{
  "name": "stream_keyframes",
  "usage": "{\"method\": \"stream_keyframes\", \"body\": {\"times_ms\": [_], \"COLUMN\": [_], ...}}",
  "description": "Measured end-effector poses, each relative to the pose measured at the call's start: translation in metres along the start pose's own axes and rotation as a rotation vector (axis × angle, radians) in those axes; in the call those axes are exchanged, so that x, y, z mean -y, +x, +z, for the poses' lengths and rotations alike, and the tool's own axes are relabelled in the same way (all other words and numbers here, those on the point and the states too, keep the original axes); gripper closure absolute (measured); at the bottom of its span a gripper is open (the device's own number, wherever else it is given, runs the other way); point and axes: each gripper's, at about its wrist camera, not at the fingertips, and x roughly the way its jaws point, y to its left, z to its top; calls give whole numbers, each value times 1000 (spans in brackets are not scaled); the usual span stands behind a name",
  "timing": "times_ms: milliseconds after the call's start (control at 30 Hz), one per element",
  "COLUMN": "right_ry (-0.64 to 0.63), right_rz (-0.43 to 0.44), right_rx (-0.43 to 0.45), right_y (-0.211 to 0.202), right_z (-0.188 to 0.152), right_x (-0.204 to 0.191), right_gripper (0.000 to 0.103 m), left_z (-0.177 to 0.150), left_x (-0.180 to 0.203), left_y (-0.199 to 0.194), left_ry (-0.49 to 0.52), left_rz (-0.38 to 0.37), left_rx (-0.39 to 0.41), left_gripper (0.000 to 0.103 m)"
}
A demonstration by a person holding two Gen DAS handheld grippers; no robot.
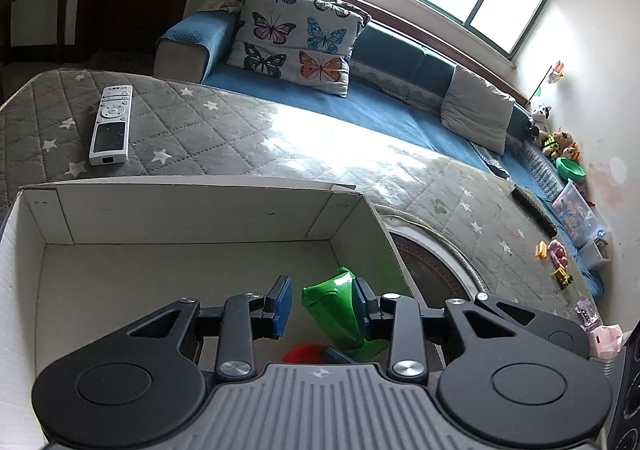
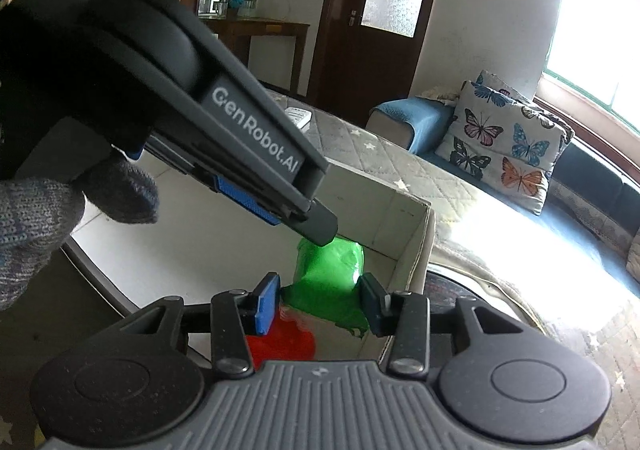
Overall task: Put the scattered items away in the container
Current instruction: 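Carry the green block with the left gripper into the white box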
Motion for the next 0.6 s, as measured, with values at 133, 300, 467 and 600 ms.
{"method": "stream_keyframes", "body": {"times_ms": [133,300,467,600], "right_ry": [-7,-5,-7,-6], "right_rz": [-10,-5,-3,-4], "right_rx": [13,29,43,50], "right_y": [-4,-9,-19,-31], "right_z": [0,1,0,-5], "right_x": [-2,1,2,1], "right_gripper": [51,51,51,50], "left_z": [-2,-4,-8,-15], "left_x": [2,3,8,14], "left_y": [-3,-8,-19,-29], "left_ry": [1,1,7,15], "left_rz": [2,12,14,12], "left_rx": [2,6,19,29], "left_gripper": [67,67,68,67]}}
